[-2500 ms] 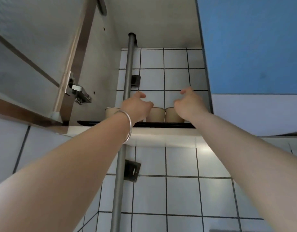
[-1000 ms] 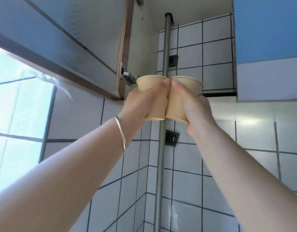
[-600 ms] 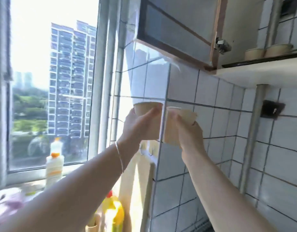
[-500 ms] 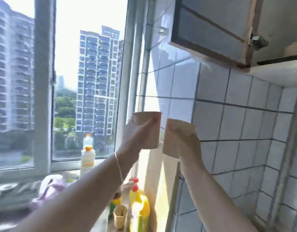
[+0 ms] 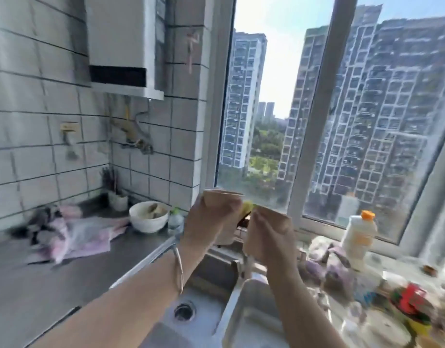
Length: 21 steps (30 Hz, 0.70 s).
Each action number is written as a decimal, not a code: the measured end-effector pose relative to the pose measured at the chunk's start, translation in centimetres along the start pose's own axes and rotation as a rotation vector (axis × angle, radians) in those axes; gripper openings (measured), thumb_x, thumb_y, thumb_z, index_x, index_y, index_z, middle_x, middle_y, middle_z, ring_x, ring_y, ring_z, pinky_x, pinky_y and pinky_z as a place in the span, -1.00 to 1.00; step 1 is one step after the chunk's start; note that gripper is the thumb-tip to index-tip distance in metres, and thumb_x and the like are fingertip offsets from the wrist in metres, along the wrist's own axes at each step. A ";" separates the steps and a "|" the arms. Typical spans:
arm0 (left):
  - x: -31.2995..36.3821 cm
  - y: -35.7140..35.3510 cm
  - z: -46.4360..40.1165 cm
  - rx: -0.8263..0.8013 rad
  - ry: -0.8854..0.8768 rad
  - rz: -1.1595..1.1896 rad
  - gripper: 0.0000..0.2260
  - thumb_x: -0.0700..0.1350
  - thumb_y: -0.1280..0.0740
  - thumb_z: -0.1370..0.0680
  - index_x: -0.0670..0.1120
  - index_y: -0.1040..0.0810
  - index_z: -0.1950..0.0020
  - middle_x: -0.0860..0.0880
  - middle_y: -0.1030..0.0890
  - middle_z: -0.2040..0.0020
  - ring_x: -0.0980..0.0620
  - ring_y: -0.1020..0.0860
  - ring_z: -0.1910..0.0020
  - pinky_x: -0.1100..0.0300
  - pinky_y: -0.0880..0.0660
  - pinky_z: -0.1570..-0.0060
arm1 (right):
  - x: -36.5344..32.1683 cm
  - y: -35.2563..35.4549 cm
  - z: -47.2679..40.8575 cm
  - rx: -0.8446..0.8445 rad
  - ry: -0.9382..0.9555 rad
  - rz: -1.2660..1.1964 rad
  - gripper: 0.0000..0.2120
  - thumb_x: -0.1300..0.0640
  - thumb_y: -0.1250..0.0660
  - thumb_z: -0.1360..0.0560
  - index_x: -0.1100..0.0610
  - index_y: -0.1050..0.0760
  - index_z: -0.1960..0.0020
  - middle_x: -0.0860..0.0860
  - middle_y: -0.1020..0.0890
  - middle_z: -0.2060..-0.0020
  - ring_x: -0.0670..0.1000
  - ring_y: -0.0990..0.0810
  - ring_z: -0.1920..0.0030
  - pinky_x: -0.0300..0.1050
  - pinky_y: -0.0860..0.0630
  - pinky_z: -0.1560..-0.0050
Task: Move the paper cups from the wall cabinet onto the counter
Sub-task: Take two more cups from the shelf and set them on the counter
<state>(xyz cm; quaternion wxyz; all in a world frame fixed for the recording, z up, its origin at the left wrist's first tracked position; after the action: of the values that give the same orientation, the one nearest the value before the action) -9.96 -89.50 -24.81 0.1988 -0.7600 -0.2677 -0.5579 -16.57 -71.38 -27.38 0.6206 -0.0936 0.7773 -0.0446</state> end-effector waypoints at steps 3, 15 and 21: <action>-1.9 10.0 -0.9 0.179 0.005 -0.010 -0.66 0.09 -0.51 -0.28 0.03 -0.53 0.03 0.11 -0.61 0.25 0.17 -0.58 0.29 0.38 -0.54 0.30 | 3.6 -9.3 2.1 -0.167 -0.052 -0.017 -0.83 0.01 -0.53 -0.27 0.03 -0.60 0.23 -0.02 -0.67 0.39 -0.06 -0.64 0.41 -0.18 -0.52 0.49; -11.9 43.0 3.0 0.795 0.232 0.002 -0.65 -0.01 -0.54 -0.33 -0.15 -0.58 0.00 -0.09 -0.68 0.11 0.08 -0.59 0.28 0.33 -0.47 0.43 | 17.7 -41.7 14.0 -0.723 -0.357 0.019 -0.49 -0.17 -0.45 -0.12 0.01 -0.51 -0.01 -0.02 -0.64 0.18 -0.02 -0.61 0.21 -0.17 -0.52 0.28; -15.2 54.5 8.2 1.085 0.241 -0.054 -0.81 0.03 -0.52 -0.32 0.06 -0.54 0.20 0.23 -0.63 0.37 0.40 -0.56 0.38 0.55 -0.38 0.46 | 22.0 -52.7 22.6 -1.004 -0.410 0.099 -0.52 -0.15 -0.45 -0.18 0.01 -0.49 -0.02 0.06 -0.64 0.09 0.07 -0.62 0.09 0.09 -0.60 -0.01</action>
<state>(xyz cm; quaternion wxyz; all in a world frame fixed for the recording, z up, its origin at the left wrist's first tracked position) 26.84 -129.74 -41.99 0.5764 -0.4725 -0.5112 -0.4279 5.47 -126.32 -43.73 0.6398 -0.3485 0.5694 0.3809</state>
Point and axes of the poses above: each hand's wrist, its own z-axis away from the middle knuckle, its own y-axis out of the back of the hand, x = y × z, the point moved 10 cm from there along -z, towards the middle knuckle
